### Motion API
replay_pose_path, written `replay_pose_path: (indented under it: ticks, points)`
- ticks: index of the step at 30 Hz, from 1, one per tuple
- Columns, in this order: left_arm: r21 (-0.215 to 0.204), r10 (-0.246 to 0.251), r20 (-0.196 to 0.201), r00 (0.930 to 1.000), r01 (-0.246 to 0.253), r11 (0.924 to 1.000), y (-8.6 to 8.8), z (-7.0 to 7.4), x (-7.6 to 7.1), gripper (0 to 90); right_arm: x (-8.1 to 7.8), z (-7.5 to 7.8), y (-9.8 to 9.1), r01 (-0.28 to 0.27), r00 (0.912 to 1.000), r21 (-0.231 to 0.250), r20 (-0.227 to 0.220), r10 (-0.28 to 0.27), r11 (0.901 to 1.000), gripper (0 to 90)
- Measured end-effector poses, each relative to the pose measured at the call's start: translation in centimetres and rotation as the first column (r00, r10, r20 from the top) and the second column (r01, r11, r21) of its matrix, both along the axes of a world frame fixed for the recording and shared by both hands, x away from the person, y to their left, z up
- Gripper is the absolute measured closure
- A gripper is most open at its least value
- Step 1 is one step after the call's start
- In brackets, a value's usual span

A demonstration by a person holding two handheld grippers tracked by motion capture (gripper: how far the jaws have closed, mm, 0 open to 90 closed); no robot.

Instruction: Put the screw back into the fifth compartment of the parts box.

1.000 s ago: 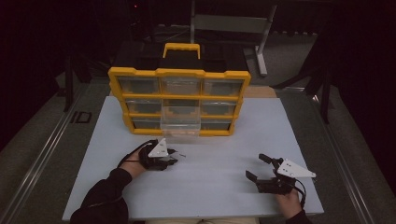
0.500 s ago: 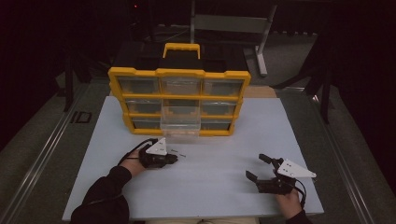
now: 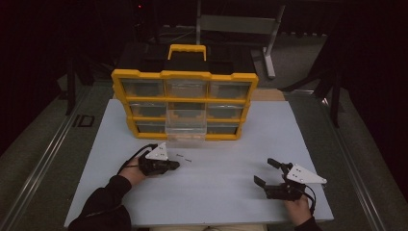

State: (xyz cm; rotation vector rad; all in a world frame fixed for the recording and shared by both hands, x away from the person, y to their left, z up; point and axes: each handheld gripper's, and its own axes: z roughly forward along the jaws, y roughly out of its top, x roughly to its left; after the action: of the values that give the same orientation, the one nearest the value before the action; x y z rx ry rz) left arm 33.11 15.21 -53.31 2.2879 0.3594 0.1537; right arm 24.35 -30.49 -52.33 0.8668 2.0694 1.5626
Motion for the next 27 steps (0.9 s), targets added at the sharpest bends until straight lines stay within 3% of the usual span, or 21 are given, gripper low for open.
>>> replay_pose_path:
  ticks: [4,11,20,27]
  points:
    - [-0.008,0.031,-0.018,0.9994,-0.031,0.9995,0.8,1.0,-0.5,88.5,0.0,0.0,0.0,0.001,1.0000,-0.001,0.000,-0.001,1.0000,13.6]
    - [-0.030,0.078,-0.017,0.9968,-0.079,0.9964,2.2,3.3,-1.3,88.4,0.0,0.0,0.0,0.004,1.0000,-0.004,0.005,-0.004,1.0000,13.6]
    - [-0.077,0.113,0.015,0.9935,-0.112,0.9908,3.8,7.4,-2.2,88.5,0.0,0.0,0.0,0.008,1.0000,-0.006,0.004,-0.008,1.0000,13.6]
    - [-0.127,0.139,0.038,0.9895,-0.134,0.9828,4.2,10.9,-2.0,88.5,0.0,0.0,0.0,0.007,1.0000,-0.006,0.005,-0.007,1.0000,13.6]
